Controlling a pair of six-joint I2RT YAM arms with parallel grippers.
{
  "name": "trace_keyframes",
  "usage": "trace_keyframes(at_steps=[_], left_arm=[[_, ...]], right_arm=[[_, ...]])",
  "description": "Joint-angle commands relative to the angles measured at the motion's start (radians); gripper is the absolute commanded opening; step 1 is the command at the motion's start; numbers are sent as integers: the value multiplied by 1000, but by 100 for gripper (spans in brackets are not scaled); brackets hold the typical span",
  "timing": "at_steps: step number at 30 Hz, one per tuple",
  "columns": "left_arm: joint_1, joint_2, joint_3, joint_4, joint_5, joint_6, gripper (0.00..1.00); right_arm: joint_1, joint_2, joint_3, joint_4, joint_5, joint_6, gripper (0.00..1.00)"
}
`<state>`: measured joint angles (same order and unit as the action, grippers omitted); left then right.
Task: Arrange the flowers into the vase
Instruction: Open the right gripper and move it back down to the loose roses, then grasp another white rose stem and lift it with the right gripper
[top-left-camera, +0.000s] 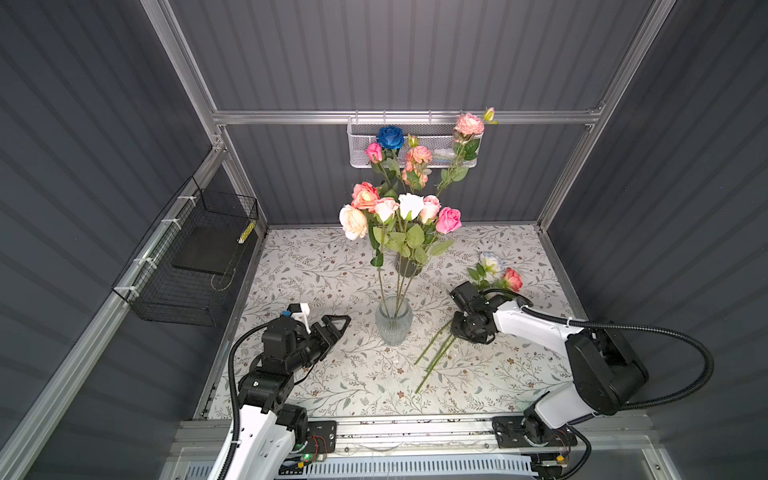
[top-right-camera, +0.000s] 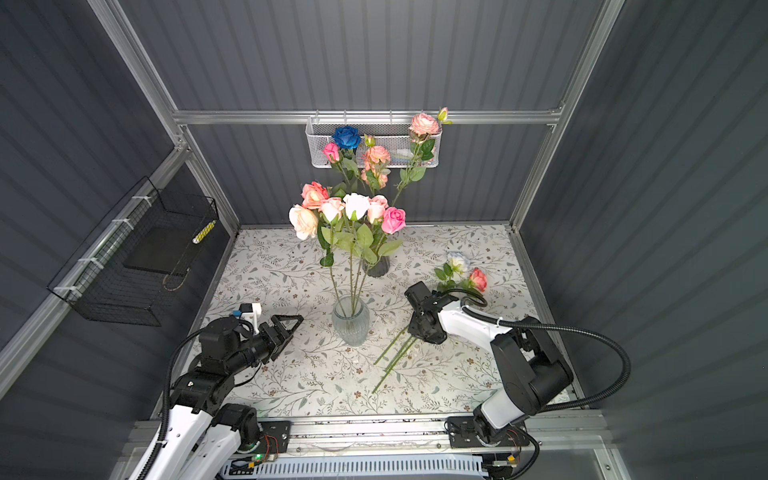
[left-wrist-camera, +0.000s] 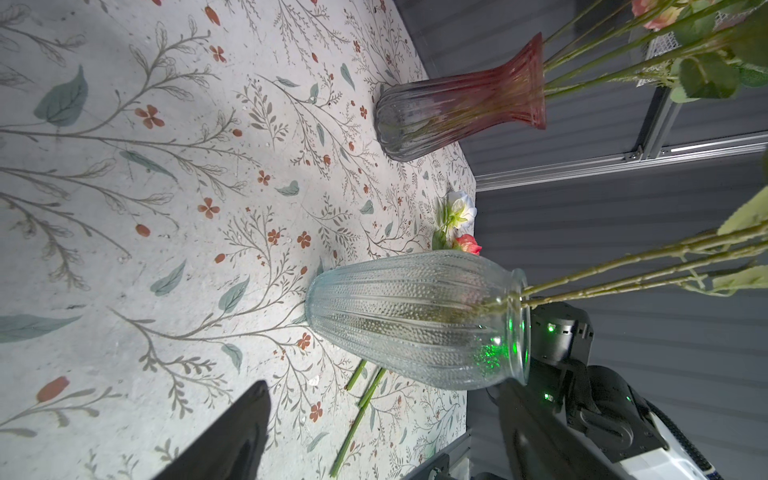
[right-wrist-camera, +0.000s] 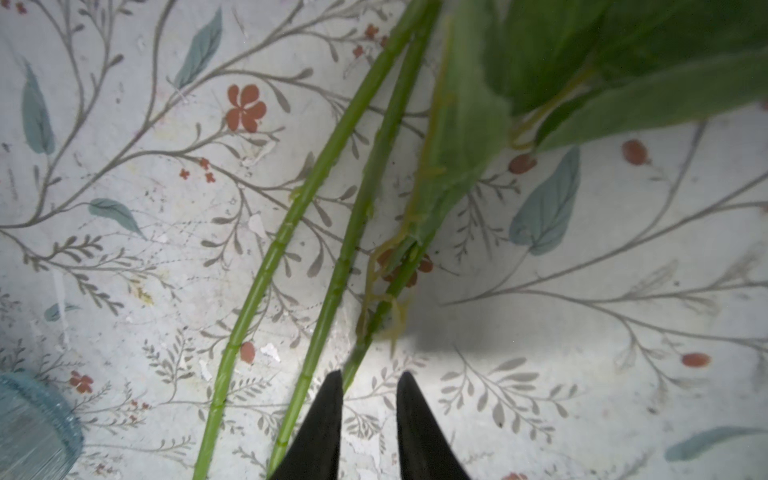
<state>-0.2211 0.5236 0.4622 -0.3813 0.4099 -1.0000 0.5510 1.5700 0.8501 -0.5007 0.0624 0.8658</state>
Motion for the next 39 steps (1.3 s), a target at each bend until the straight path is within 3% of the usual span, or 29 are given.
trace_keyframes(at_steps=[1, 6, 11, 15, 23, 27, 32, 36, 39], left_arm=[[-5, 0, 13, -13, 20, 10, 87], [-4, 3, 13, -15, 25, 12, 87], [-4, 3, 26, -27, 21, 24, 87], [-4, 16, 52, -43, 22, 46, 87], [-4, 82, 132, -50, 45, 100, 88], [-4, 111, 202, -58, 91, 184, 88], [-5, 110, 309, -39, 229, 308, 88], [-4, 116, 383, 13, 374, 352, 85], [-14, 128, 488, -38, 399, 440, 84]], right_arm=[[-13, 40, 24, 45, -30, 9, 27], [-17, 79, 32, 54, -23, 2, 26], [-42, 55, -5, 10, -23, -8, 7], [-72, -20, -69, -4, -41, -7, 1], [-107, -322, -134, -62, -18, 23, 0], [-106, -507, -134, -93, 13, 29, 0], [-92, -688, -103, -125, 36, 12, 0], [-37, -815, -84, -114, 123, 7, 0], [25, -882, -56, -90, 206, -25, 0]])
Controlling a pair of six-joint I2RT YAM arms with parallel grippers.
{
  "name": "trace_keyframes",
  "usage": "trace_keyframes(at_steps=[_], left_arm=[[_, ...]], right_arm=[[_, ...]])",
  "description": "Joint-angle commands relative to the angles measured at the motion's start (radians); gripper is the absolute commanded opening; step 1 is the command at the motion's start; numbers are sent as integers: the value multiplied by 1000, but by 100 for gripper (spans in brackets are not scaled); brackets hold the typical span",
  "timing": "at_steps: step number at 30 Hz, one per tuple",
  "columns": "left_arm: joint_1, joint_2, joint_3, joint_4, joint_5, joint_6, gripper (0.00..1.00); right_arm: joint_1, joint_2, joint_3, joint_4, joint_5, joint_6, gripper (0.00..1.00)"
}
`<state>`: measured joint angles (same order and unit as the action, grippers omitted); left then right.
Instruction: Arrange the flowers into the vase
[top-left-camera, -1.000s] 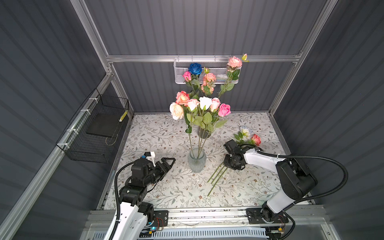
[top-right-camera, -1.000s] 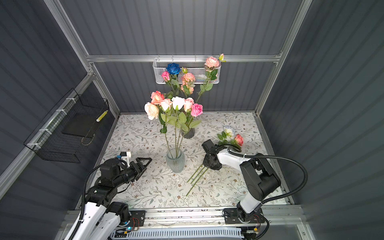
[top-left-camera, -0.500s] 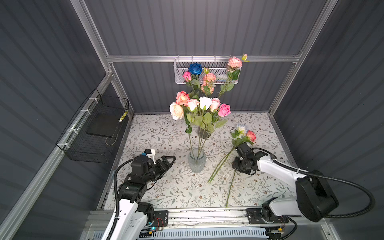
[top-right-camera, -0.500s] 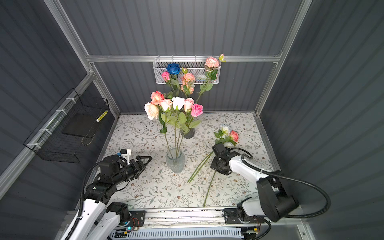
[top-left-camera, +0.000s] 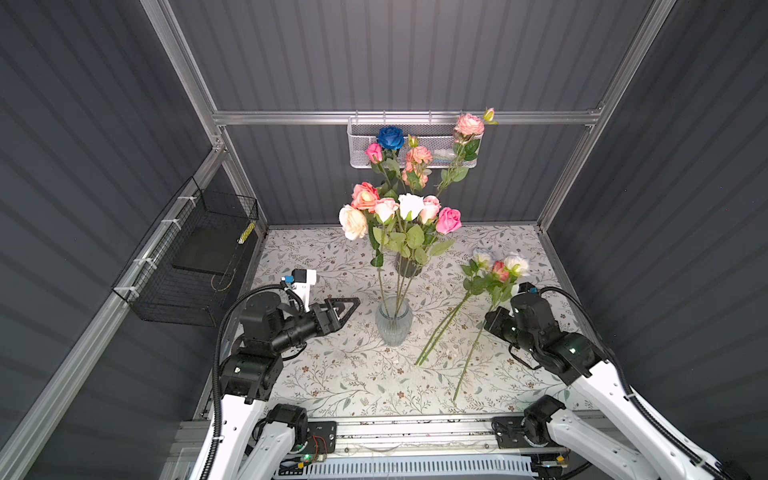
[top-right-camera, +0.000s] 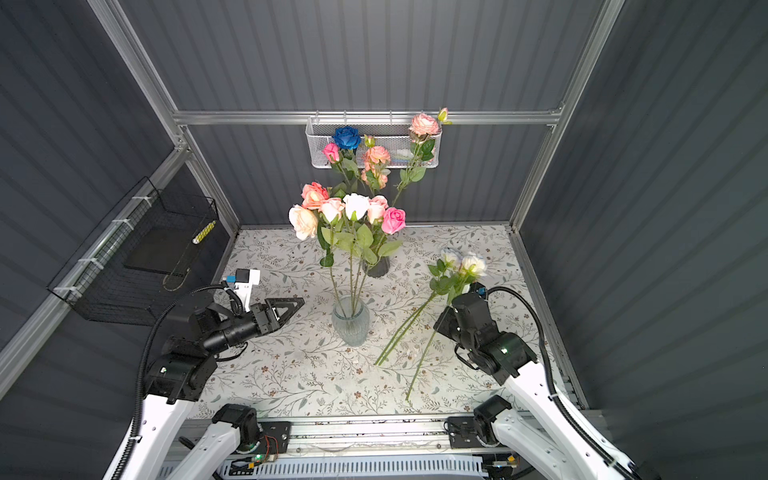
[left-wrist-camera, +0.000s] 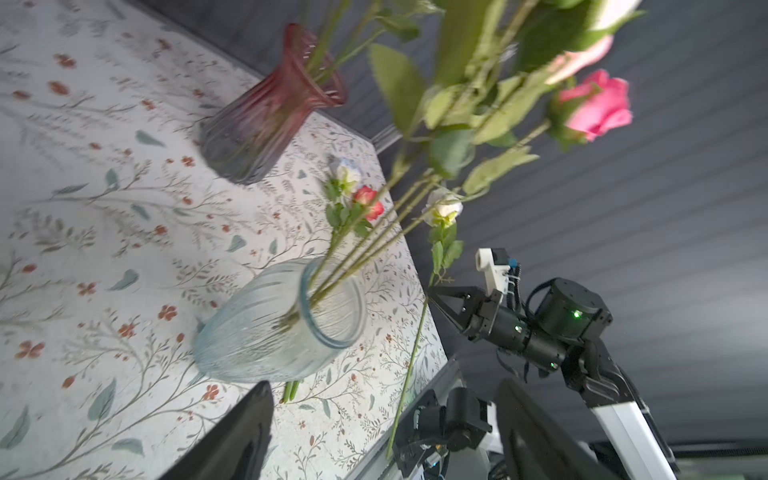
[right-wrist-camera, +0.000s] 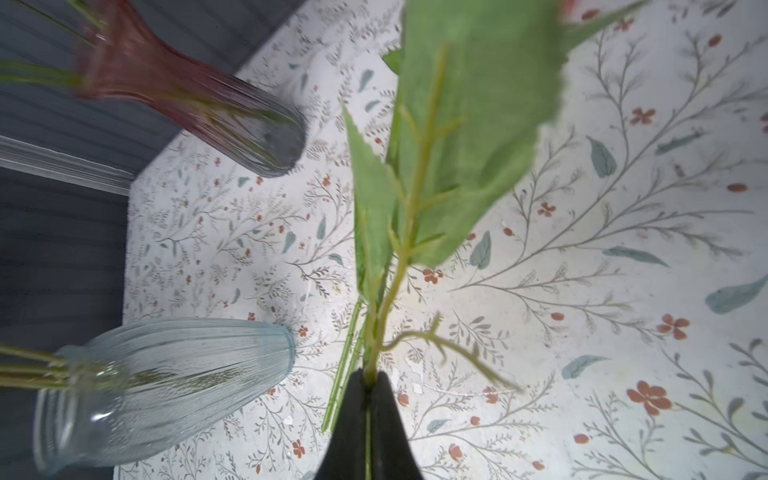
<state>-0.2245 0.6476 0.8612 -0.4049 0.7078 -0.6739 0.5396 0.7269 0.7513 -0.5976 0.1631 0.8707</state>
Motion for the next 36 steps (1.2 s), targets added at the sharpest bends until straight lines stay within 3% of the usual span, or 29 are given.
trace_keyframes(at_steps=[1, 7, 12, 15, 20, 25, 36], left_arm=[[-27, 22, 128, -64, 84, 165, 84], [-49, 97, 251, -93, 57, 222, 80], [-51, 166, 319, -114, 26, 277, 80], [-78, 219, 369, -127, 0, 297, 78], [-167, 286, 409, -162, -178, 341, 78], [-177, 288, 330, -59, -191, 267, 78], [-177, 205, 212, -33, -205, 218, 80]], right_arm=[[64, -52, 57, 25, 134, -53, 0], [261, -33, 190, 125, 314, -218, 0], [366, 36, 277, 283, 374, -369, 0], [402, 92, 330, 388, 375, -467, 0], [456, 199, 426, 522, 362, -595, 0], [513, 292, 510, 614, 326, -684, 0], [531, 496, 603, 739, 258, -761, 0]])
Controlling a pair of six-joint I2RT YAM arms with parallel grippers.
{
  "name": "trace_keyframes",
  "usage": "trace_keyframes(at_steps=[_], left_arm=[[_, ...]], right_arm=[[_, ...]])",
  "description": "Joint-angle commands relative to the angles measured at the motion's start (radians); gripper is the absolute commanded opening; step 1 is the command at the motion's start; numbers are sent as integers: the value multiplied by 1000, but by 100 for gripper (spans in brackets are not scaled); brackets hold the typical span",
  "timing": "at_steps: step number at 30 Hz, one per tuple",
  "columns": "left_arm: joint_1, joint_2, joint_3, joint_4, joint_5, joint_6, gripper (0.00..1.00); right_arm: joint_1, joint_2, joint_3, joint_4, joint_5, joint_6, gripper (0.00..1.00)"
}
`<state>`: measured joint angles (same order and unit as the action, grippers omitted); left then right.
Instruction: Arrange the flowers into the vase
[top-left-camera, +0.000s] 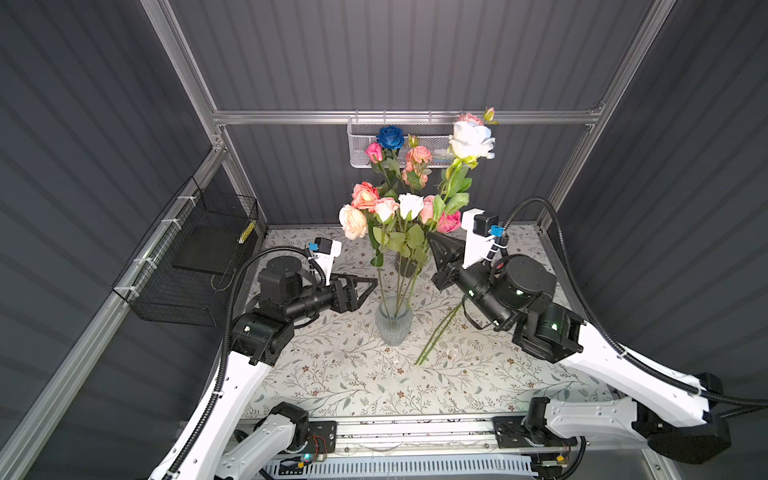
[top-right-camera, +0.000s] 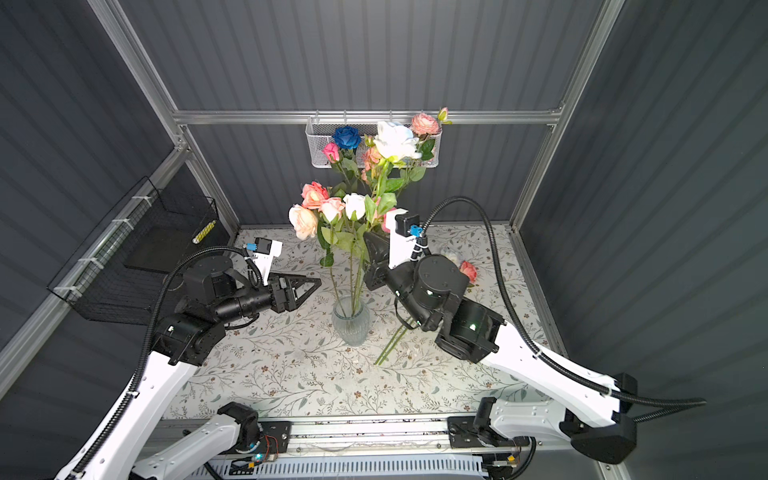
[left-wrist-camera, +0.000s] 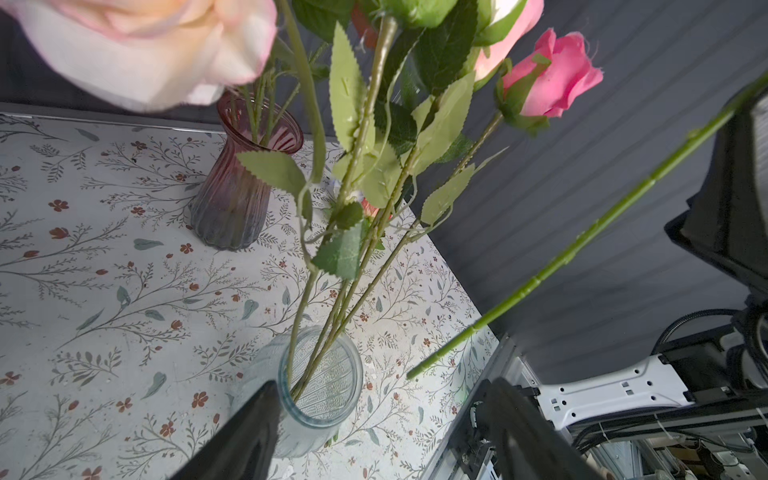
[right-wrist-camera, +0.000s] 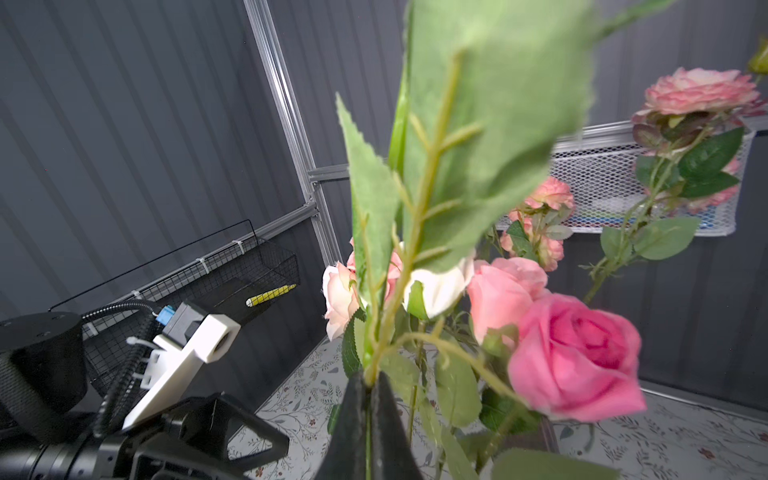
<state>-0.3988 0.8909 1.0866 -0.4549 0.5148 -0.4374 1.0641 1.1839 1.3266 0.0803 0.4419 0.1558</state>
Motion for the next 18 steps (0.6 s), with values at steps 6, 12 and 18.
trace_keyframes(at_steps=[6, 12, 18], left_arm=[[-3, -83, -44, -25, -47, -8, 81], [-3, -138, -71, -31, -67, -32, 81], [-3, -144, -85, -64, -65, -18, 82]], right_arm=[[7, 130, 14, 94, -27, -63, 0], [7, 161, -47, 117, -11, -44, 0], [16, 152, -100, 56, 0, 7, 8]])
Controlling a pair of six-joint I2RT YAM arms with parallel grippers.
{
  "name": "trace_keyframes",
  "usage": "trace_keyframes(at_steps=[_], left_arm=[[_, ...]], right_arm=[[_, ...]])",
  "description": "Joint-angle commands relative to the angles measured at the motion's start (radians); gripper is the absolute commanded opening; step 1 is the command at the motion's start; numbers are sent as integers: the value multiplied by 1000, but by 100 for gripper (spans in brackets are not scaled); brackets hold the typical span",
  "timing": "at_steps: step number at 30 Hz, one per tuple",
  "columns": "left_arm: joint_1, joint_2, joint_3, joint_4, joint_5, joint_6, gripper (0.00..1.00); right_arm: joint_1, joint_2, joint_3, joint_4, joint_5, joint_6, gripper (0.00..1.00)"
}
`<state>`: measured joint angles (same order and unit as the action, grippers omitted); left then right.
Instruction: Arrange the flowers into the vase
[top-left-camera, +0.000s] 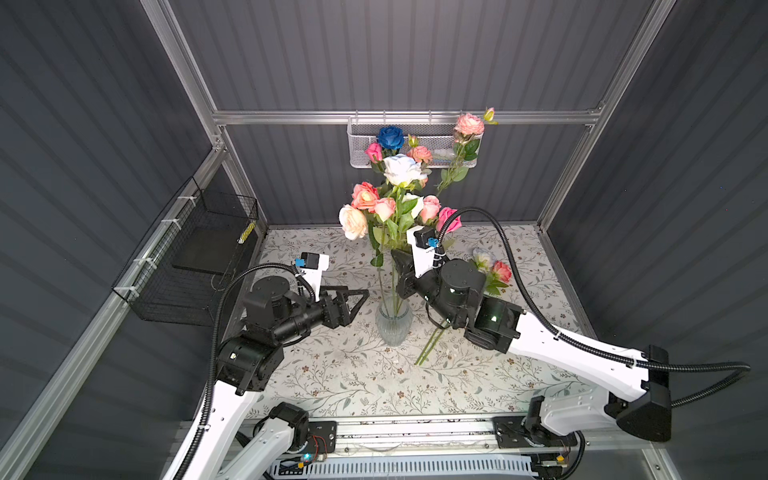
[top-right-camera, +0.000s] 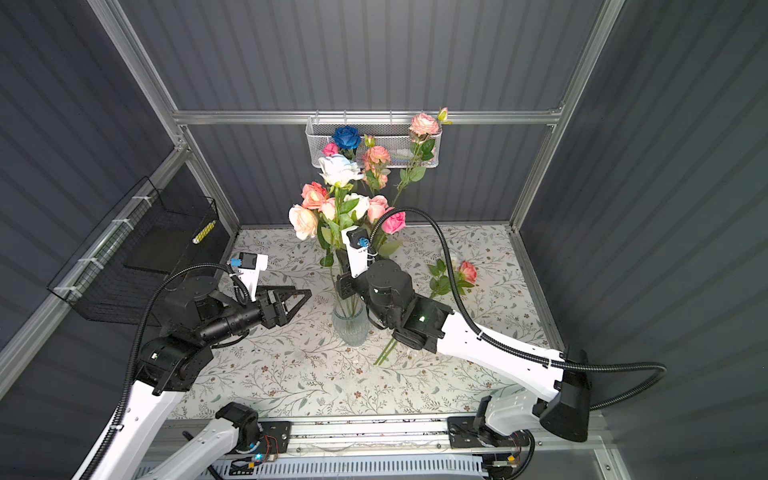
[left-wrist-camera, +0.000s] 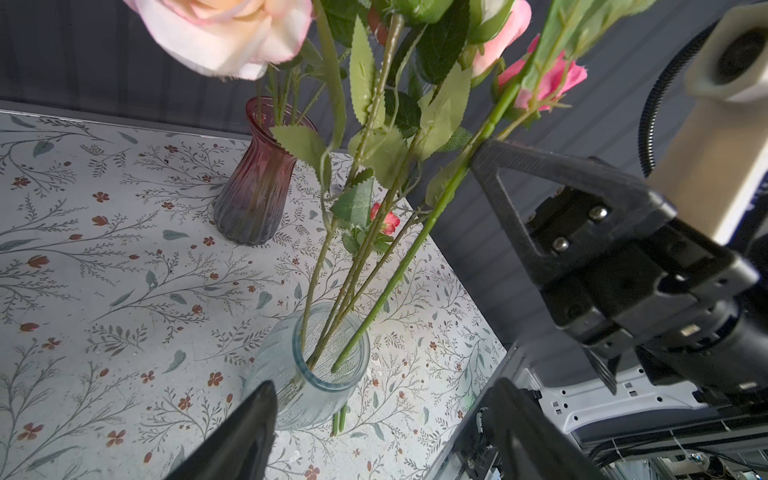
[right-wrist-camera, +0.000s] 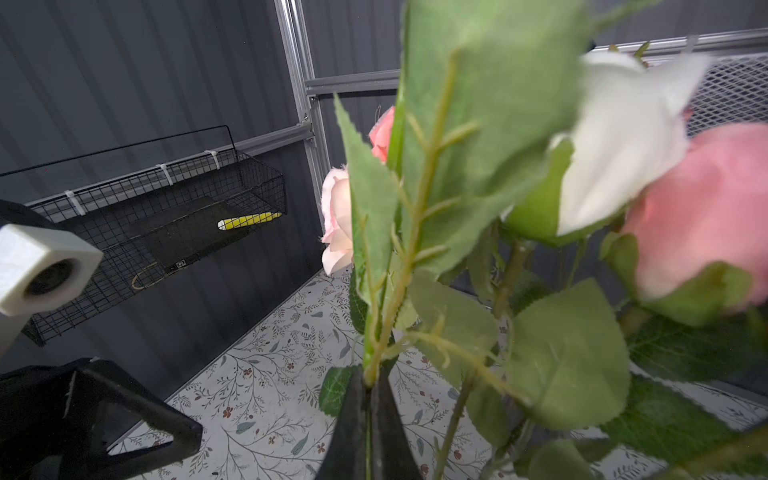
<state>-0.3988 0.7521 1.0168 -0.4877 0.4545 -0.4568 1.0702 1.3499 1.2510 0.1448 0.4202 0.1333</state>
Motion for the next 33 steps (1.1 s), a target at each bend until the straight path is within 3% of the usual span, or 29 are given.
trace_keyframes(at_steps=[1, 6, 21, 25, 29, 33], left_arm=[[-3, -8, -18, -34, -5, 6, 83], [-3, -19, -59, -8, -5, -4, 84], [-3, -19, -137, 37, 0, -27, 84], [-3, -52, -169, 40, -62, -41, 85], [-2, -140, -247, 43, -271, -134, 87], [-2, -256, -347, -1, -500, -283, 89]], right_arm=[[18, -19, -34, -32, 29, 37, 11], [64, -58, -71, -97, 89, 55, 26], [196, -281, -78, -253, 225, 100, 36], [196, -390, -121, -335, 306, 172, 37], [77, -533, -211, -524, 335, 381, 37], [-229, -598, -297, -750, 119, 576, 37]])
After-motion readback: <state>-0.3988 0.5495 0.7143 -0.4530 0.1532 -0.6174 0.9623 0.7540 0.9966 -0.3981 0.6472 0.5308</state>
